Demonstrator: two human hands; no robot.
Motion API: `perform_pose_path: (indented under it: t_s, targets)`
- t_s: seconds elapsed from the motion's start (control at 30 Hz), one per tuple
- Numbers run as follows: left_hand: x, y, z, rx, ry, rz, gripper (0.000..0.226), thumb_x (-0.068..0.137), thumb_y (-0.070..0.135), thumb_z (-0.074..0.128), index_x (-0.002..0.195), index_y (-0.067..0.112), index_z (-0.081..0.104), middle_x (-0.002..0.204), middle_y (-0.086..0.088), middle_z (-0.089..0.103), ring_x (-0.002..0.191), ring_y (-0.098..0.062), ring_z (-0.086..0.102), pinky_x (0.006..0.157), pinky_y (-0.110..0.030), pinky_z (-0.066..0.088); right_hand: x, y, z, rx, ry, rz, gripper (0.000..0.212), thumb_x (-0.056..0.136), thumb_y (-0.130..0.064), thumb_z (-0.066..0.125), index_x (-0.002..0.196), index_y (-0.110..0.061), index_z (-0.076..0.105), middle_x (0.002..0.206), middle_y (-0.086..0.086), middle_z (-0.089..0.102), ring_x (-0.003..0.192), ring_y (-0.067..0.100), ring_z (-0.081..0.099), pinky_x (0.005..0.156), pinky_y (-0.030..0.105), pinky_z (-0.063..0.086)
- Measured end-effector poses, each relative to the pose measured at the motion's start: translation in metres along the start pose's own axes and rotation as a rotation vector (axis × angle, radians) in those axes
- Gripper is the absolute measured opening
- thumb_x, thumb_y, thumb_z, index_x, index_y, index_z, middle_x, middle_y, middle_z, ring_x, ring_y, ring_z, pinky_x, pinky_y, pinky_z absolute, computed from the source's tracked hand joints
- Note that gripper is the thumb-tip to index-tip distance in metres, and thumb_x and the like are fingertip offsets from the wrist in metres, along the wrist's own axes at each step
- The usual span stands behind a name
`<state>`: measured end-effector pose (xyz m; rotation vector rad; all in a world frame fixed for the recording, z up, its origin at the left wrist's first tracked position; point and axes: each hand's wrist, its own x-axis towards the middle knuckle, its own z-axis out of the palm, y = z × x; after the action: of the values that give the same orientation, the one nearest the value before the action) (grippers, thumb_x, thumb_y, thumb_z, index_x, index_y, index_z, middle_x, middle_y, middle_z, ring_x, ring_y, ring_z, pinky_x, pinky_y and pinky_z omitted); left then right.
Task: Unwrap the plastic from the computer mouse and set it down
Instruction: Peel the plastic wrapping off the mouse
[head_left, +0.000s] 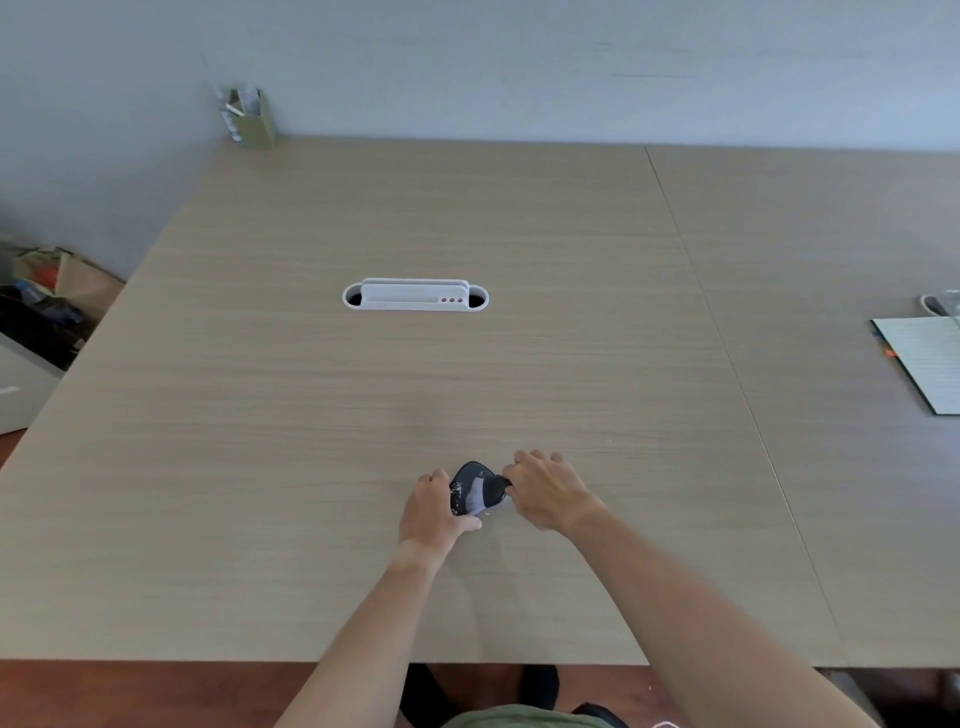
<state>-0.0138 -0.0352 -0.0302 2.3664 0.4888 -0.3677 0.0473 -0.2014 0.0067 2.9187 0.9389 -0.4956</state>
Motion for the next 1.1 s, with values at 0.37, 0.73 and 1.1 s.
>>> perform_pose_path:
  t_s: [0.37,0.73,1.1]
  targets:
    - [0.001,0.003,0.007,0.005,0.037,-0.045,0.069,0.06,0.036,0.089,0.105,0.008,0.045,0.103,-0.009,0.056,0.093,-0.028,0.057,0.075,-0.034,0.049,0.009,-0.013,-0.01,0.146,0.05,0.008,0.026,0.098,-0.025,0.04,0.104,-0.009,0.059,0.111,0.01,0.056,0.105,0.029,0.052,0.089,0.041,0.04]
    - [0.002,0.0,0.001,0.279,-0.1,0.033,0.093,0.071,0.048,0.079,0.146,0.04,0.025,0.12,-0.009,0.047,0.103,-0.03,0.059,0.082,-0.038,0.052,0.0,0.01,-0.005,-0.071,0.05,0.08,0.021,0.094,-0.018,0.044,0.103,-0.012,0.061,0.11,0.006,0.058,0.1,0.027,0.054,0.085,0.038,0.038]
    - [0.011,-0.008,-0.012,0.413,-0.196,0.182,0.089,0.079,0.014,0.068,0.151,0.03,0.019,0.121,-0.011,0.052,0.109,-0.032,0.058,0.088,-0.039,0.051,0.002,-0.002,-0.001,0.081,0.042,-0.003,0.026,0.098,-0.026,0.04,0.102,-0.012,0.061,0.11,0.008,0.058,0.103,0.028,0.054,0.087,0.04,0.039]
